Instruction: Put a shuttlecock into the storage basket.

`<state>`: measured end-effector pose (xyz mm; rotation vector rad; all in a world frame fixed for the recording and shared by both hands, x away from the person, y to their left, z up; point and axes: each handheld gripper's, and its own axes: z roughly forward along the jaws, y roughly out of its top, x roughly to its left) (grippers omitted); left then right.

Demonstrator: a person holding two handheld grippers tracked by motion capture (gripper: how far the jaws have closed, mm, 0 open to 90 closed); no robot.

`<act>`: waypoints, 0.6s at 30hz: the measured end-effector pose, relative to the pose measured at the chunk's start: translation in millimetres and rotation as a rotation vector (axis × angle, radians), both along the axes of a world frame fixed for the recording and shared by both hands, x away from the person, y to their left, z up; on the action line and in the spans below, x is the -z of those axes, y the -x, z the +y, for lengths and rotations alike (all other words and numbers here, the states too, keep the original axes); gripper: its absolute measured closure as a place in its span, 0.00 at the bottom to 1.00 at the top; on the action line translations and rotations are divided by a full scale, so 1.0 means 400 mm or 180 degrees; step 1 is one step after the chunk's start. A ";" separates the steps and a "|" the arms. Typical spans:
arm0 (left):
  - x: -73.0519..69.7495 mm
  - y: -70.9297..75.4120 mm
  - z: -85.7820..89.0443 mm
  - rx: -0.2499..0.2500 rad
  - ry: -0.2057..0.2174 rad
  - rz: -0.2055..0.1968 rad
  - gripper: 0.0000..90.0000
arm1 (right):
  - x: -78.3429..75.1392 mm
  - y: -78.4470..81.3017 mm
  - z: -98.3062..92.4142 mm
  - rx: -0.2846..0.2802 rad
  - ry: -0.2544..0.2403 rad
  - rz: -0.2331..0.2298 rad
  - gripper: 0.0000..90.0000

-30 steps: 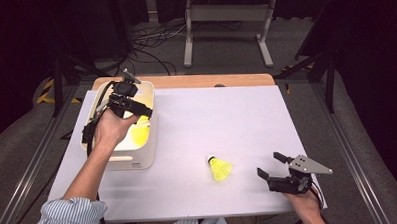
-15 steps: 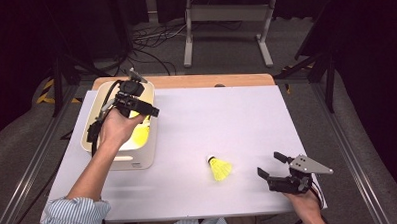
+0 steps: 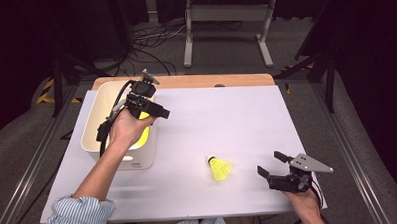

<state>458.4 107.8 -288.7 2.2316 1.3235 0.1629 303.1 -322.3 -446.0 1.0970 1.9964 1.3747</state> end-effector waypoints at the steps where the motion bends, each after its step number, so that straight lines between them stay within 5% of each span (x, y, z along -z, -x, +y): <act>1: -0.002 0.001 -0.003 -0.0005 0.0013 0.0001 0.47 | 0.000 0.000 -0.001 0.0008 -0.0012 0.0008 0.16; 18: 0.009 0.025 -0.054 0.0182 -0.0056 -0.0014 0.45 | -0.006 -0.012 0.006 0.0008 -0.0090 0.0189 0.14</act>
